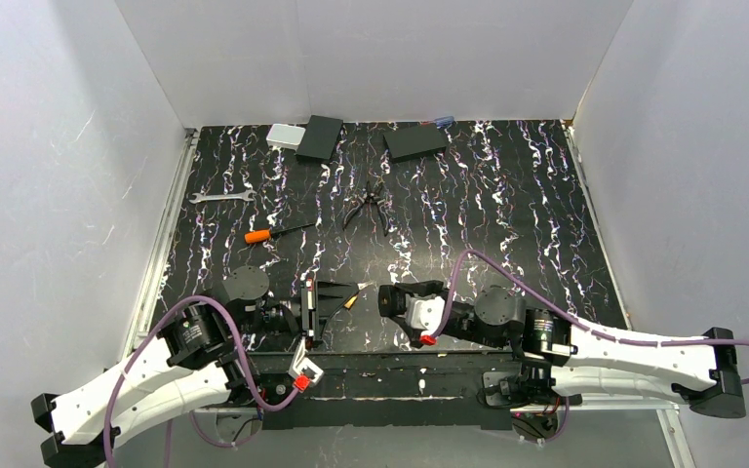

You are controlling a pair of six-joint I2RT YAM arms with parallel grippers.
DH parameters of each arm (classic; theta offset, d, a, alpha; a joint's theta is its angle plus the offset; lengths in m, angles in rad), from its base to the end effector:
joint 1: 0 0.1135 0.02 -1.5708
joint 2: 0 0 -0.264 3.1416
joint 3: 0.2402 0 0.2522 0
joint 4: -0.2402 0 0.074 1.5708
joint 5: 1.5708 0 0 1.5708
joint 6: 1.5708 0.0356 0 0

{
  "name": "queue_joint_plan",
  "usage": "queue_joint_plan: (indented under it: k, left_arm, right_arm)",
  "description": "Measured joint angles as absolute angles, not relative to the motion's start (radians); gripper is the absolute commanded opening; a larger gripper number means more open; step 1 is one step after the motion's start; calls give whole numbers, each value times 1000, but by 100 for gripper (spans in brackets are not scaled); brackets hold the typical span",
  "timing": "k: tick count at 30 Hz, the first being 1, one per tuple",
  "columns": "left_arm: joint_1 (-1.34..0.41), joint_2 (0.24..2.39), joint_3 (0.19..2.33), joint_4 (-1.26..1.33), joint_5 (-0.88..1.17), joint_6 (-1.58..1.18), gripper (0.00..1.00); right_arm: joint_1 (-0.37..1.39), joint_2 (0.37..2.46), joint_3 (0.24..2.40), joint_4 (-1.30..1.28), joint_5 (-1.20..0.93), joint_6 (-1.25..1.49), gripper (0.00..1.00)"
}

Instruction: Unlock with the key

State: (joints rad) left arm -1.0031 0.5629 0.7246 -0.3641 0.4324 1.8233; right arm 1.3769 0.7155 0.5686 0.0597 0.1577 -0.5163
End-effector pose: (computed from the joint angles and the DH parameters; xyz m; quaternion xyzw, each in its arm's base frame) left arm 0.0589 -0.1202 0.3317 0.7688 -0.0151 0.0937 0.6324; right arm 0.0403 0.1761 0.3007 -0.5653 0.4727 0.2282 0.6363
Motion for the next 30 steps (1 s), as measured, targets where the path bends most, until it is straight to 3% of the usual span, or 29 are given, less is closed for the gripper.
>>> queue_joint_plan:
  k: [30]
  left_arm:
    - [-1100, 517, 574, -290, 345, 1934, 0]
  right_arm:
    - [1377, 827, 693, -92, 175, -606, 1]
